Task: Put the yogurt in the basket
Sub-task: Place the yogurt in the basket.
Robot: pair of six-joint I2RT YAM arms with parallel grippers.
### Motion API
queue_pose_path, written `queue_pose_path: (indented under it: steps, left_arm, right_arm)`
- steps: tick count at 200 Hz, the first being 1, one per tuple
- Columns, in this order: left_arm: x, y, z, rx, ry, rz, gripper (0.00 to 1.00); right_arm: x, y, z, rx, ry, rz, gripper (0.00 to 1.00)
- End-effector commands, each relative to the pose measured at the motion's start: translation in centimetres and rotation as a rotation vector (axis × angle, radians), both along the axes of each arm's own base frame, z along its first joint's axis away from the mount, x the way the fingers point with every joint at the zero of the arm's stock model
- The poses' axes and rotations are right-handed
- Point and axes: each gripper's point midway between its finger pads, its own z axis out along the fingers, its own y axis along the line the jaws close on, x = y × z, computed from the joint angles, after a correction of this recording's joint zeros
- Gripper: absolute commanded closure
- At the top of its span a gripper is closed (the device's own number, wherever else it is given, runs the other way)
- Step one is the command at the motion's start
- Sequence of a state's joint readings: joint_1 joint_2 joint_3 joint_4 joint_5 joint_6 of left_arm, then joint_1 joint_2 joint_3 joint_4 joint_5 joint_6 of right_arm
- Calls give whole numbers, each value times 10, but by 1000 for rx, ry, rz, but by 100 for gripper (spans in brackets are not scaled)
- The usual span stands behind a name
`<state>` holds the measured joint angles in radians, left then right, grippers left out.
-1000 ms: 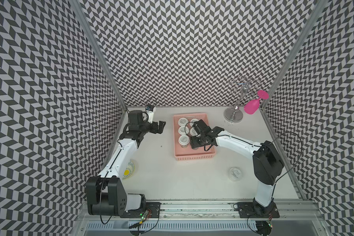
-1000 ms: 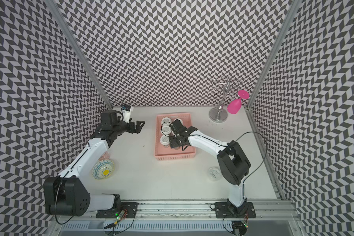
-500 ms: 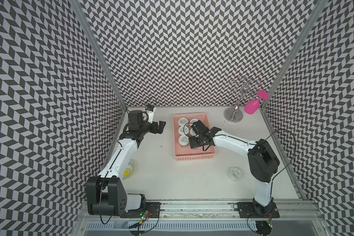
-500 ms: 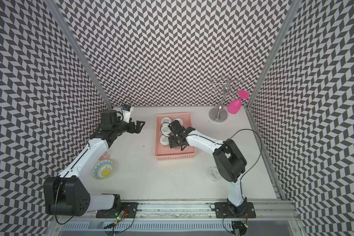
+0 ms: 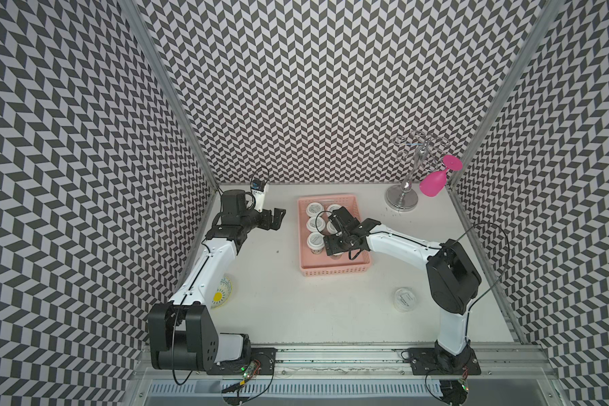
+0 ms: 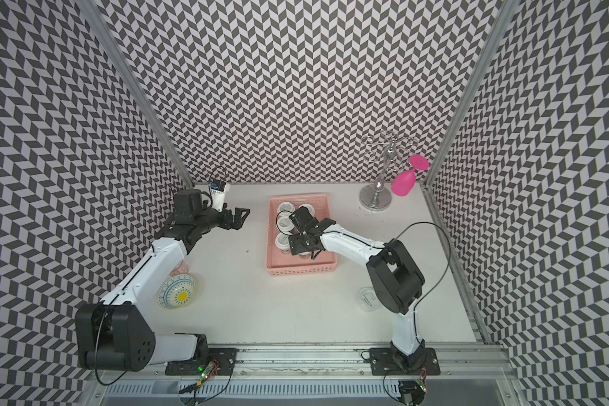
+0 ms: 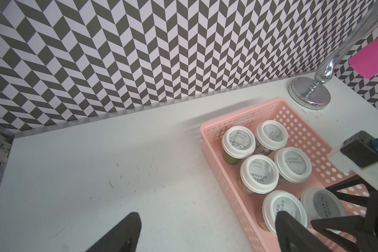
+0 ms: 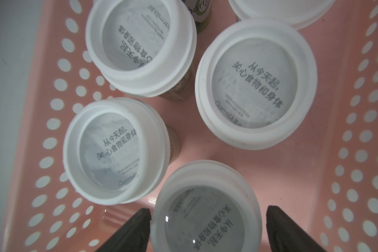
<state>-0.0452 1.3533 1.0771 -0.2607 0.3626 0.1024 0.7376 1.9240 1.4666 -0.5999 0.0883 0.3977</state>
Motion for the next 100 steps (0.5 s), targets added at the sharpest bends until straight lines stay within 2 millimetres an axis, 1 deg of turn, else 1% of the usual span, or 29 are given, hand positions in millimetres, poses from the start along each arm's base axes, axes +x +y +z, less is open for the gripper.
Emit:
queue_pose_path:
  steps: [1, 31, 62, 84, 100]
  left_arm:
    - [2, 0, 0, -9, -15, -6, 0]
    - [0, -2, 4, -18, -19, -15, 0]
    - [-1, -2, 1, -20, -18, -18, 0]
    - [-3, -4, 5, -31, -22, -30, 0]
    - [-3, -2, 4, -25, -21, -23, 0]
  right_arm:
    - [-3, 0, 29, 43, -54, -8, 12]
    - [-11, -11, 45, 59, -78, -36, 10]
    - [-19, -26, 59, 61, -101, -66, 9]
    - [-27, -38, 63, 62, -112, -93, 8]
    - [-34, -45, 65, 65, -112, -103, 7]
